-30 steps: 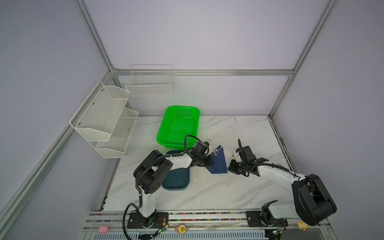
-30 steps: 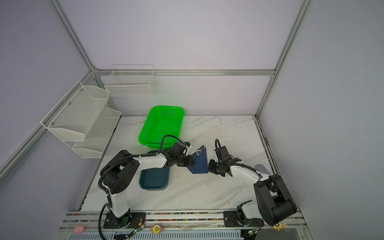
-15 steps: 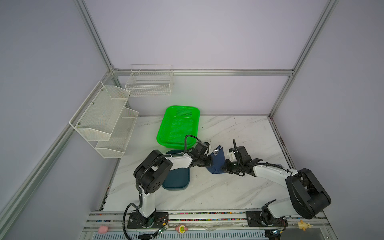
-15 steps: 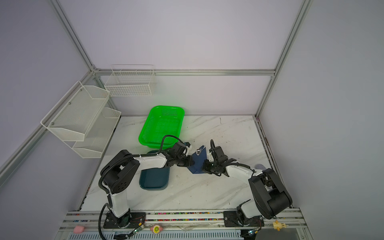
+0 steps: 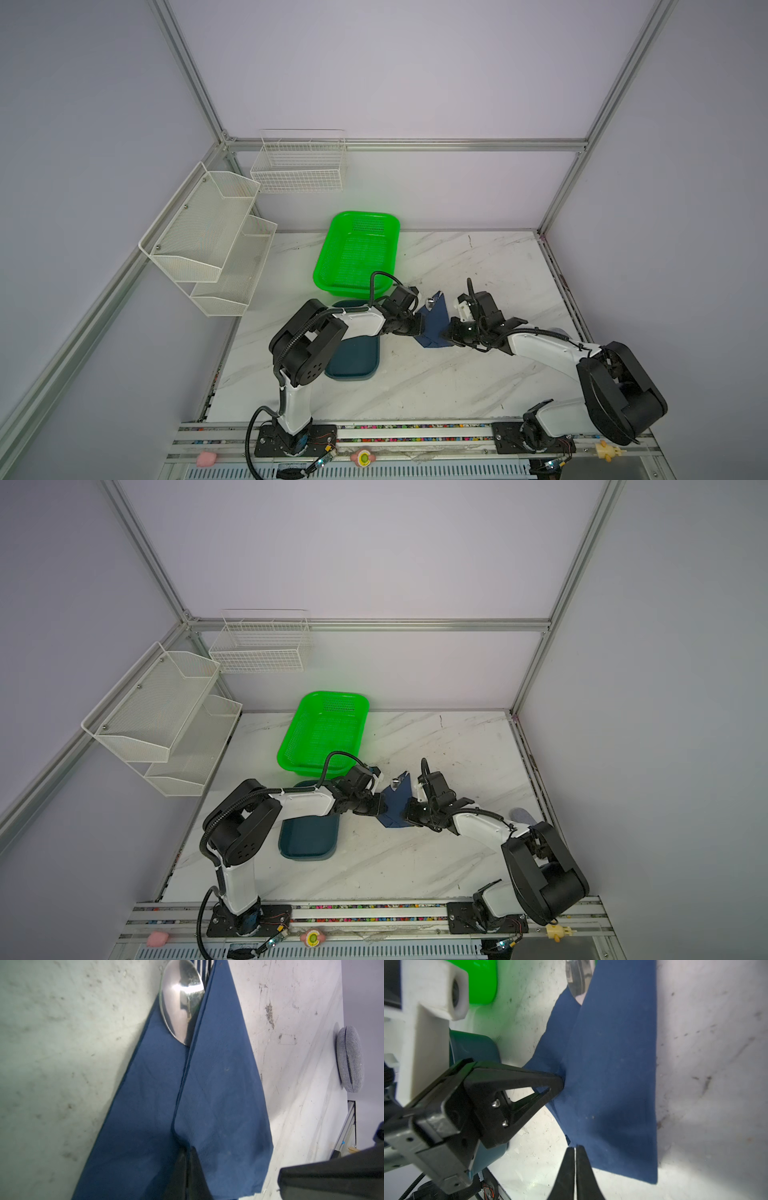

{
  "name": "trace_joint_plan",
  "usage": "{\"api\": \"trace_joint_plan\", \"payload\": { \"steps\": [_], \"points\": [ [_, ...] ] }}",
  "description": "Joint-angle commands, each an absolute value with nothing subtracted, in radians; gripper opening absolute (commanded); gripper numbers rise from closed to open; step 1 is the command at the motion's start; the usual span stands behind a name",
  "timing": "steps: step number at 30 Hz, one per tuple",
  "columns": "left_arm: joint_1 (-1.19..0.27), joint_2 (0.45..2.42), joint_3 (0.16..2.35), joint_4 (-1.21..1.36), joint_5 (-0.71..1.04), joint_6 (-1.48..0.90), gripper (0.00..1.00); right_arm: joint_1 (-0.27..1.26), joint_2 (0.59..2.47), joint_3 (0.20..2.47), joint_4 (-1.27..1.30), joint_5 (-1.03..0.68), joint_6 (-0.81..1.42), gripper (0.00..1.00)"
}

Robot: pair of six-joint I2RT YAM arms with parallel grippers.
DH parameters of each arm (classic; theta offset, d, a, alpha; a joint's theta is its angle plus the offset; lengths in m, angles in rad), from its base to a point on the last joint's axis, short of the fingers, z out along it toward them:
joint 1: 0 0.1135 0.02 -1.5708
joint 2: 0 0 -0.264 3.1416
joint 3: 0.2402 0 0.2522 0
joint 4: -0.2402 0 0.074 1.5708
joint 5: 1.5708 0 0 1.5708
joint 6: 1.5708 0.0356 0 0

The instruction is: Place the utensils on the paper napkin and roll it up

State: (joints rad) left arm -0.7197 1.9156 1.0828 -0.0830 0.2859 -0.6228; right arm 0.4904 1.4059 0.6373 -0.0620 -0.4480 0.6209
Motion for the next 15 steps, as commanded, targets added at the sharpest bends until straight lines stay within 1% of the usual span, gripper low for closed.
{"api": "trace_joint_plan", "payload": {
  "steps": [1, 6, 8, 15],
  "points": [
    [-0.713, 1.924, 1.159, -0.087, 0.292, -0.592, 0.0, 0.496, 1.415, 0.648, -0.095, -0.359, 0.654, 0.09],
    [-0.713, 1.926, 1.165, -0.088, 0.293, -0.58, 0.0, 0.496, 1.379, 0.628, -0.119, -0.25, 0.717, 0.09],
    [-0.714, 1.927, 1.166, -0.085, 0.293, -0.577, 0.0, 0.496, 1.34, 0.623, -0.122, -0.238, 0.725, 0.09],
    [-0.712, 1.933, 1.186, -0.073, 0.313, -0.567, 0.0, 0.495, 1.333, 0.621, -0.123, -0.245, 0.73, 0.09]
  ]
}}
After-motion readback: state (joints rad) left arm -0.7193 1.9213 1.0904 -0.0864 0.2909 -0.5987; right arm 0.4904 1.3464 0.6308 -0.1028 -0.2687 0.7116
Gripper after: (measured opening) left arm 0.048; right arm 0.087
